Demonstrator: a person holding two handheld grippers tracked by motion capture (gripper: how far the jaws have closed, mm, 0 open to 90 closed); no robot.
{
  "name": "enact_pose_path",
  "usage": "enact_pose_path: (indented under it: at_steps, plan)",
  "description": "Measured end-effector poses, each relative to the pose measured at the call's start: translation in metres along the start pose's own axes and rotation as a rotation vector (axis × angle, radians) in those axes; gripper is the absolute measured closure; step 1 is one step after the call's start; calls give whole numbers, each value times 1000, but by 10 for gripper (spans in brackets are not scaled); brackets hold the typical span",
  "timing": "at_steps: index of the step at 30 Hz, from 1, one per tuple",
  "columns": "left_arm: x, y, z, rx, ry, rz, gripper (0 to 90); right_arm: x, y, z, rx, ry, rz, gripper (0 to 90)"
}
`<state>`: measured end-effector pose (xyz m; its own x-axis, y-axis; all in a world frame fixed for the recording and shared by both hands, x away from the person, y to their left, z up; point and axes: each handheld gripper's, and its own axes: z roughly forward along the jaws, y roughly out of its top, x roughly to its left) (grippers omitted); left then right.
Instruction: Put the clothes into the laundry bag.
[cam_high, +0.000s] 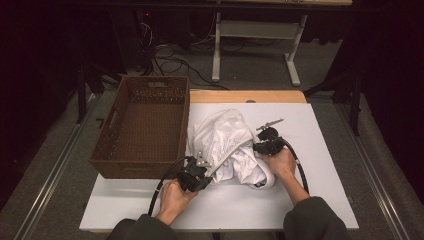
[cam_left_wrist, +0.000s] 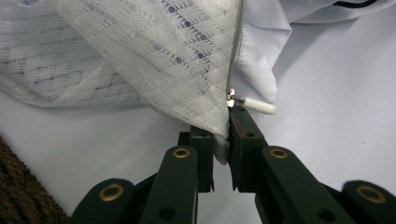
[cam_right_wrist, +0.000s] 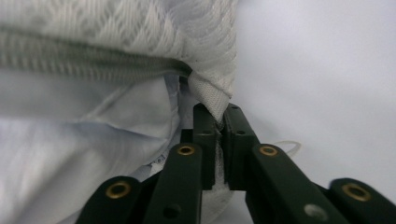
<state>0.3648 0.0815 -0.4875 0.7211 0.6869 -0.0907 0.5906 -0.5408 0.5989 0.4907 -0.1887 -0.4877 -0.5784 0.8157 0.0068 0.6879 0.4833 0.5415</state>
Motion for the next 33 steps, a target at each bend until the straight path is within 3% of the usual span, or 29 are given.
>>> enact_pose_path:
  at_steps: [6, 9, 12, 15, 19, 20, 24, 28, 33]
  plan:
    - [1, 3, -2, -9, 1, -5, 840, 9, -10, -26, -3, -57, -79, 878]
    - [0, 10, 3, -11, 24, 15, 844, 9, -23, -44, -32, -67, -79, 876]
    - [3, 18, 7, -16, 43, 22, 846, 10, -39, -54, -8, -64, -80, 864]
    - [7, 24, 12, -17, 54, 17, 846, 12, -50, -60, -4, -65, -74, 784]
    - [7, 22, 15, -13, 57, 12, 839, 23, -54, -76, -59, -51, -106, 665]
    - [7, 22, 13, -19, 57, 6, 830, 29, -55, -82, -81, -30, -115, 650]
    - [3, 13, 6, -49, 54, -40, 720, 50, -54, -95, -113, 29, -182, 555]
    - [-4, 6, -2, -53, 52, -56, 636, 66, -49, -90, -97, 60, -252, 464]
    - [-12, 2, 1, -19, 57, -34, 613, 76, -35, -62, -19, 74, -289, 409]
